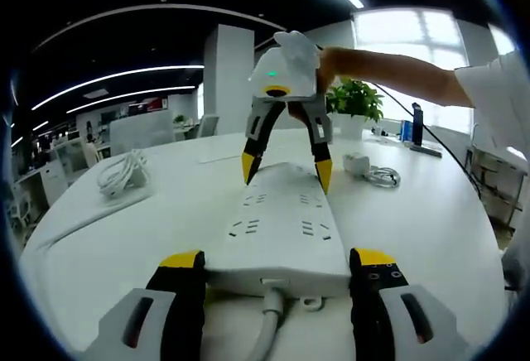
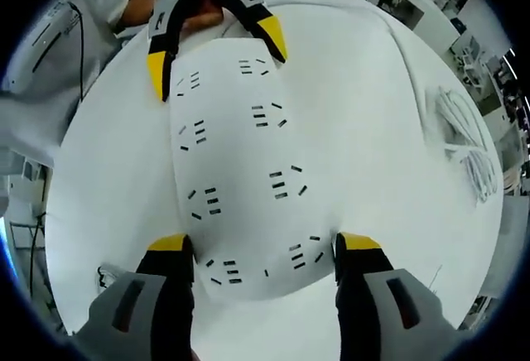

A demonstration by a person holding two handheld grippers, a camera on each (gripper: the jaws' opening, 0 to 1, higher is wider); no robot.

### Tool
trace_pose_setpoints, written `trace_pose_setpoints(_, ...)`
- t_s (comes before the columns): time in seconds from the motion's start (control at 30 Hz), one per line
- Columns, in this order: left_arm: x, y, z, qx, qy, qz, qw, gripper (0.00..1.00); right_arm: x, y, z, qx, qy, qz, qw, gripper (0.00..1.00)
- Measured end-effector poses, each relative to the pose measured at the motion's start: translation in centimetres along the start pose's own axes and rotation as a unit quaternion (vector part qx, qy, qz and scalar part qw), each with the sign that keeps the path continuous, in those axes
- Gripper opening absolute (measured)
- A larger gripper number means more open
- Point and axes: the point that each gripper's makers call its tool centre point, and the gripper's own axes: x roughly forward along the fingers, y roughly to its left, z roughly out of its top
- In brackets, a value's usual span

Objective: Straighten the power strip on the desk, plug the charger into it

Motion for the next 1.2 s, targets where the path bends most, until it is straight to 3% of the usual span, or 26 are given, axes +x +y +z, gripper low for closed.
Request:
trace_pose_setpoints(0.17, 0.0, 0.0, 0.0, 0.0, 0.0, 0.0, 1.0, 0.71, 0.0, 0.0, 0.0, -0.002, -0.01, 0.001, 1.0, 0.67)
trace_pose_setpoints(0.7, 0.0, -0.1, 0.1, 0.005, -0.006, -0.013, 0.9999, 0.71, 0.0, 0.2, -0.2, 0.012, 0.004, -0.001, 0.9999, 0.67)
trace_pose_setpoints(1.2, 0.2, -0.3, 0.1, 0.013, -0.005, -0.041, 0.9991, 0.71, -0.2, 1.1, -0.6, 0.038, 0.003, -0.008, 0.9992, 0.67)
